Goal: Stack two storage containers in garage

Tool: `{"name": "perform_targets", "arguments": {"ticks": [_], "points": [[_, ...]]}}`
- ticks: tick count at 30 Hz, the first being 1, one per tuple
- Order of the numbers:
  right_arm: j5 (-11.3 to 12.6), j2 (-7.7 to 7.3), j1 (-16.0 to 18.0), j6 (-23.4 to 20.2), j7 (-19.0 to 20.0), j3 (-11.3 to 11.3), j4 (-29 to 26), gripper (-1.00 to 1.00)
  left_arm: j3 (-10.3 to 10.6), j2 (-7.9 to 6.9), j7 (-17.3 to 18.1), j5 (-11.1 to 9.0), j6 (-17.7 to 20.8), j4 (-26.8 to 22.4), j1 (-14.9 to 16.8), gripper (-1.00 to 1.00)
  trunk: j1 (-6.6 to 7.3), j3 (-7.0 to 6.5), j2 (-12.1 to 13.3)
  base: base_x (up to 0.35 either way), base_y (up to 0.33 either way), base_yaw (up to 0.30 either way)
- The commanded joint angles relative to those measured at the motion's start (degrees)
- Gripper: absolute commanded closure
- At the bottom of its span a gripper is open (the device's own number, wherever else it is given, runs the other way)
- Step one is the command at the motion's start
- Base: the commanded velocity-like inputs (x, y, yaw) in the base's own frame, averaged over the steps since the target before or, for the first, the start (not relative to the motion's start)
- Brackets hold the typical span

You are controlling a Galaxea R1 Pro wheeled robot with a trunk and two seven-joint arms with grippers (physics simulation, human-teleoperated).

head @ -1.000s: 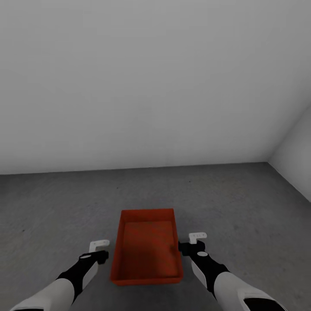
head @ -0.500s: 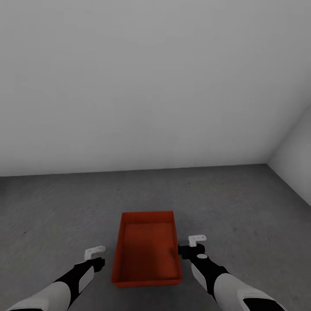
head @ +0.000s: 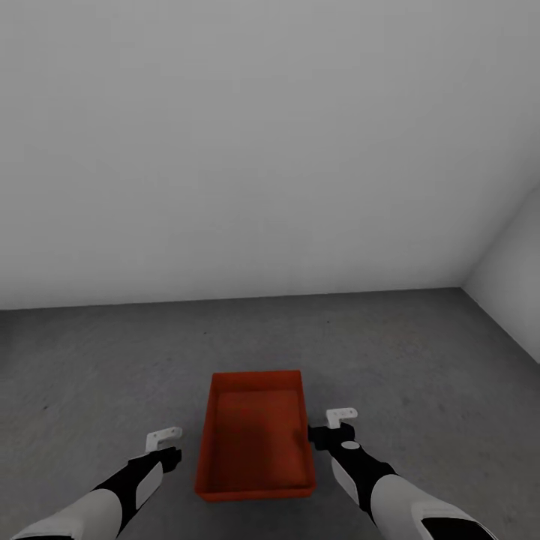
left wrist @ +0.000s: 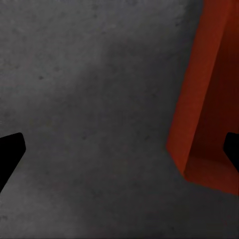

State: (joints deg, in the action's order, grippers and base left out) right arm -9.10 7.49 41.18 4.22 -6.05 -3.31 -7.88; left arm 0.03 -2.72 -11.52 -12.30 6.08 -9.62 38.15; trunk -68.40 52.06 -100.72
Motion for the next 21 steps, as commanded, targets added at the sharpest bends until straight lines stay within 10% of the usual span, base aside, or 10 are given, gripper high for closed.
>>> {"name": "perform_targets", "arguments": {"ticks": [1, 21], "points": [[-0.6, 0.05, 0.0, 0.2, -0.2, -0.3, 0.1, -1.0, 0.0, 0.0, -0.2, -0.3, 0.3, -0.1, 0.0, -1.0, 0.23, -0.15, 0.4, 0.0, 0.0, 0.0], [-0.6, 0.2, 0.0, 0.2, -0.2, -0.3, 0.1, -1.0, 0.1, -0.01, -0.2, -0.4, 0.2, 0.6, 0.0, -1.0, 4.62, -3.74, 8.4, 0.0, 0.0, 0.0]]}}
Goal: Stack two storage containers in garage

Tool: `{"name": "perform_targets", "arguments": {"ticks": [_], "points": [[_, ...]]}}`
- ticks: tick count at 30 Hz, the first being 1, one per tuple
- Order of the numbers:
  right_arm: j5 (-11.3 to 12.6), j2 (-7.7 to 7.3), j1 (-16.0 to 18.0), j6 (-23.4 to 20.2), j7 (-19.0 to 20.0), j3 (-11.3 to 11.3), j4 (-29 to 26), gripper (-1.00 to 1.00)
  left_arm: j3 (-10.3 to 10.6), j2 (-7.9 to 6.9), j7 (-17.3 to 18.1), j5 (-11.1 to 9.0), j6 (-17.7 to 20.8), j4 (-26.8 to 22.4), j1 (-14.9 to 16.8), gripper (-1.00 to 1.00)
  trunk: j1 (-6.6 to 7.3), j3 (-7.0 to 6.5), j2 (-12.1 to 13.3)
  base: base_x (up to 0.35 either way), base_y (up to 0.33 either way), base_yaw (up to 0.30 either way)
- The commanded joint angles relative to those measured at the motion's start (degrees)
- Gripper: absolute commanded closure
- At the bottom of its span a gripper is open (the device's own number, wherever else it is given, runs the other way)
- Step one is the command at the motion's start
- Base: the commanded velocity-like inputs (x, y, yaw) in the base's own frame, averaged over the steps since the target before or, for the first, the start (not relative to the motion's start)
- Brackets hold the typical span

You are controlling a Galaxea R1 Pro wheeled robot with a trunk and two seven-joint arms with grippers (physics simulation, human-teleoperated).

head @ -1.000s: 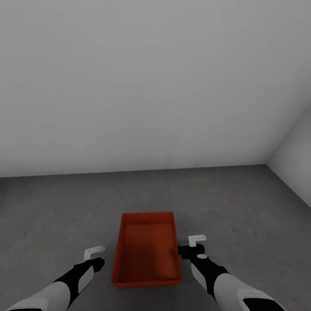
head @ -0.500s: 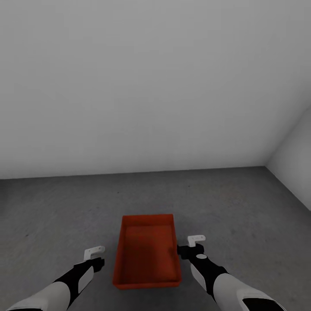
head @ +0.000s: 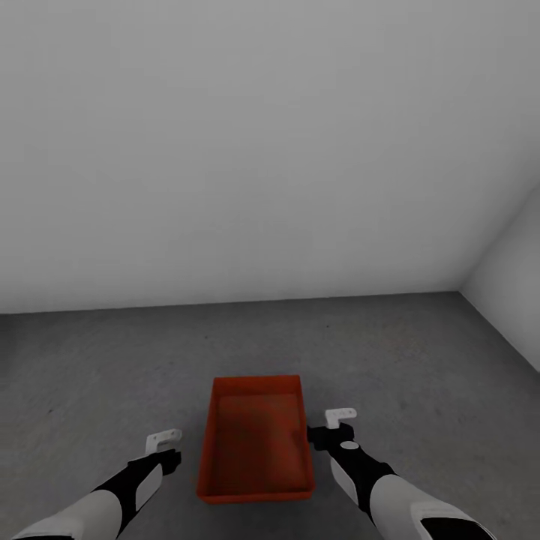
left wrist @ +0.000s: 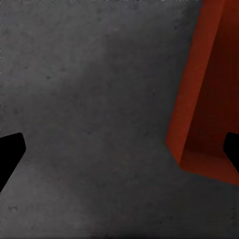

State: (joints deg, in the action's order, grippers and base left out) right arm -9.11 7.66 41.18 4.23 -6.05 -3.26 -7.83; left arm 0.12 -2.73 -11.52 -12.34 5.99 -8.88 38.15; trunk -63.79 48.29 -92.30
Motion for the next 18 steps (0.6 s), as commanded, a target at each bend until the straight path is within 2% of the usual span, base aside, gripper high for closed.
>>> {"name": "perform_targets", "arguments": {"ticks": [1, 18], "points": [[-0.6, 0.03, 0.0, 0.2, -0.2, -0.3, 0.1, -1.0, 0.0, 0.0, -0.2, -0.3, 0.3, -0.1, 0.0, -1.0, 0.23, -0.15, 0.4, 0.0, 0.0, 0.0], [-1.2, -0.6, 0.0, 0.4, -0.2, -0.2, 2.6, -1.0, 0.0, 0.0, -0.2, -0.4, 0.3, -0.1, 0.0, -1.0, 3.96, -3.2, 7.2, 0.0, 0.0, 0.0]]}}
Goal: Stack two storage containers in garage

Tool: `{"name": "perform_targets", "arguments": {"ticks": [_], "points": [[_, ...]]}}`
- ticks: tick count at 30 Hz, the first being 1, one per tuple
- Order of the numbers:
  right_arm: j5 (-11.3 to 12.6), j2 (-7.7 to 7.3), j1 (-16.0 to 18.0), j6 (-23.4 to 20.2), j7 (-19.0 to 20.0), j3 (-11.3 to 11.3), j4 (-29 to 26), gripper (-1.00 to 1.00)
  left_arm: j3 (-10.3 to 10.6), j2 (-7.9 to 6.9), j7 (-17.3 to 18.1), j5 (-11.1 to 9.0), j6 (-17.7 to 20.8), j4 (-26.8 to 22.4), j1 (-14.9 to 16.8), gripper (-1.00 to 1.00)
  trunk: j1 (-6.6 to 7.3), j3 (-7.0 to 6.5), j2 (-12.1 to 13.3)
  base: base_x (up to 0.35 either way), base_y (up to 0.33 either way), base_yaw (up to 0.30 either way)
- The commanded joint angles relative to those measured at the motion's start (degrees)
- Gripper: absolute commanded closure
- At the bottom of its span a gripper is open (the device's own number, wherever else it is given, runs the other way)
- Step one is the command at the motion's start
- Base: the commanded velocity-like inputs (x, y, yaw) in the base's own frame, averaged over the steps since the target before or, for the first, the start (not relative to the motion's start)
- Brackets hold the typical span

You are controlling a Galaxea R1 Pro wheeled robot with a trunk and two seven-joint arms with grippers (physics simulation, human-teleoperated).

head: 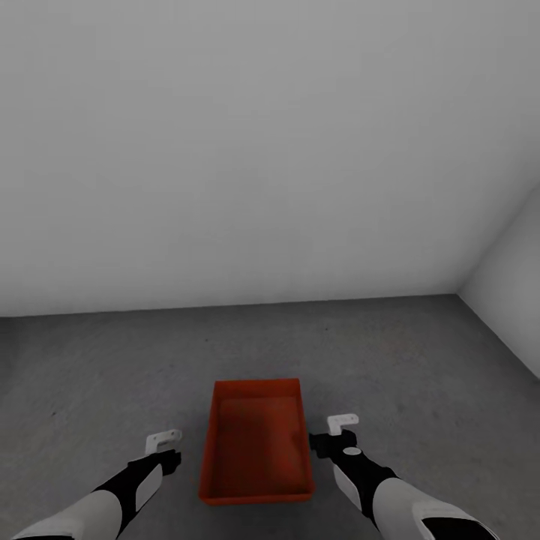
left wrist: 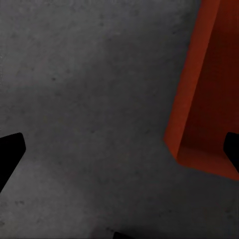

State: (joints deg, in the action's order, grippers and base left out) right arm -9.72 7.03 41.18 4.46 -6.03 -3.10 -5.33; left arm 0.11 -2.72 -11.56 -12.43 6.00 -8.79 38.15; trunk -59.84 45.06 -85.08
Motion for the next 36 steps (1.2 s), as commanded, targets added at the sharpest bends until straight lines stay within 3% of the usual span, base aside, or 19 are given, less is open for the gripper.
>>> {"name": "perform_targets", "arguments": {"ticks": [1, 12, 20, 36], "points": [[-0.6, 0.02, 0.0, 0.2, -0.2, -0.3, 0.1, -1.0, 0.0, 0.0, -0.2, -0.3, 0.3, -0.1, 0.0, -1.0, 0.23, -0.14, 0.4, 0.0, 0.0, 0.0], [0.0, -0.58, 0.0, 0.3, -0.4, -0.4, 2.4, -1.0, 0.0, -0.49, -0.1, -0.3, 0.3, 2.5, 0.0, -1.0, 2.65, -2.12, 4.8, 0.0, 0.0, 0.0], [0.1, -3.03, 0.0, 0.8, -0.3, -0.3, 6.7, -1.0, 0.1, -1.18, -0.1, -0.4, 0.3, 6.3, 0.0, -1.0, 4.4, -3.56, 8.0, 0.0, 0.0, 0.0], [0.1, -3.43, 0.0, 1.3, -0.3, -0.3, 7.2, -1.0, 0.1, -1.23, -0.1, -0.5, 0.2, 8.7, 0.0, -1.0, 7.92, -6.43, 14.4, 0.0, 0.0, 0.0]]}}
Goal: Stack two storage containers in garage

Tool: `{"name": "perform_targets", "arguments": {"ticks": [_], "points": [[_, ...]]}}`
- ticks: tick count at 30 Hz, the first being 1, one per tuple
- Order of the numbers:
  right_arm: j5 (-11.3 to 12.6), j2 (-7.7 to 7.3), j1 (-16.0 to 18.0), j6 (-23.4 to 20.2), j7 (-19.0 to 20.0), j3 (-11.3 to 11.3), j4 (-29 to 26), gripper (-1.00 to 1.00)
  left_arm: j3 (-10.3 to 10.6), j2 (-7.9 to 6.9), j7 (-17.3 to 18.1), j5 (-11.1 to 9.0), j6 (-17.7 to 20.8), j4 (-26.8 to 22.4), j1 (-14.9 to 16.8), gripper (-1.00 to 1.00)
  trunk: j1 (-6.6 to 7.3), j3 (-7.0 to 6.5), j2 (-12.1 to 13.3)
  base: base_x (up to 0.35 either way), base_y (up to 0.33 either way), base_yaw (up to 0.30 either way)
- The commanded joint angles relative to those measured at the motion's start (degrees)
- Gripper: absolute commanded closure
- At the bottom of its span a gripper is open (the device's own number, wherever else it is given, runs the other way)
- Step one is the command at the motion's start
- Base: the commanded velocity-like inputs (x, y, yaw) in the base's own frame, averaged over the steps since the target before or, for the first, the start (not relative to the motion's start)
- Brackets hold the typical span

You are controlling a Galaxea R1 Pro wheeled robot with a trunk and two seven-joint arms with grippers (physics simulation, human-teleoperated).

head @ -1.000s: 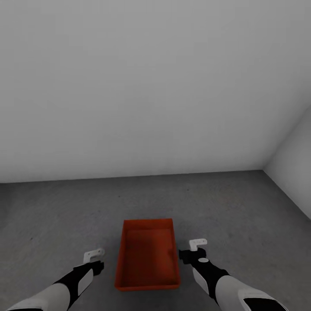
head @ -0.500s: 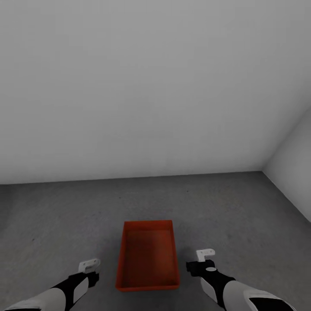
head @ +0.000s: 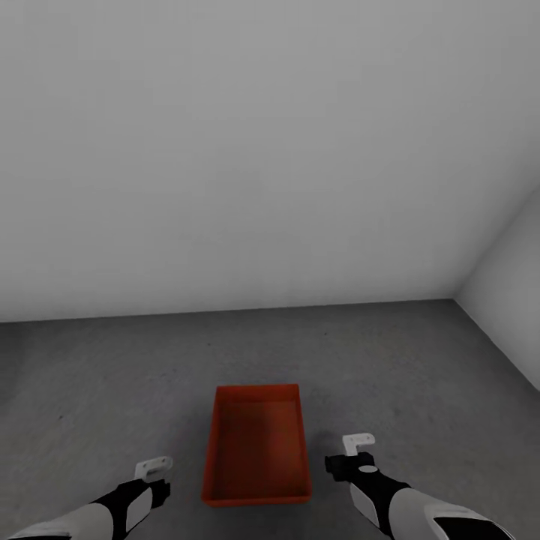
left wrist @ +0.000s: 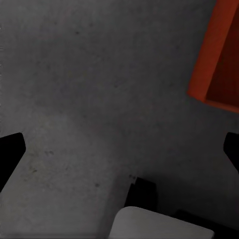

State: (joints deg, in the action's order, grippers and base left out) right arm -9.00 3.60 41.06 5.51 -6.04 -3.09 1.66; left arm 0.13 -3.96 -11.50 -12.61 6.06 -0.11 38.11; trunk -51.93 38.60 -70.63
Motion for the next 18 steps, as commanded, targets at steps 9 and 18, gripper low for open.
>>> {"name": "perform_targets", "arguments": {"ticks": [9, 18], "points": [[-0.6, 0.01, 0.1, -0.1, -0.3, -0.3, 0.2, -1.0, 0.0, 0.0, -0.2, -0.4, 0.3, 0.0, -0.1, -1.0, 1.98, -1.58, 3.6, 0.0, 0.0, 0.0], [-0.6, -0.97, -5.7, 0.1, -0.4, -0.3, 0.2, -1.0, 0.0, 0.1, -0.2, -0.4, 0.3, 0.0, -0.3, -1.0, 3.96, -3.19, 7.2, 0.0, 0.0, 0.0]]}}
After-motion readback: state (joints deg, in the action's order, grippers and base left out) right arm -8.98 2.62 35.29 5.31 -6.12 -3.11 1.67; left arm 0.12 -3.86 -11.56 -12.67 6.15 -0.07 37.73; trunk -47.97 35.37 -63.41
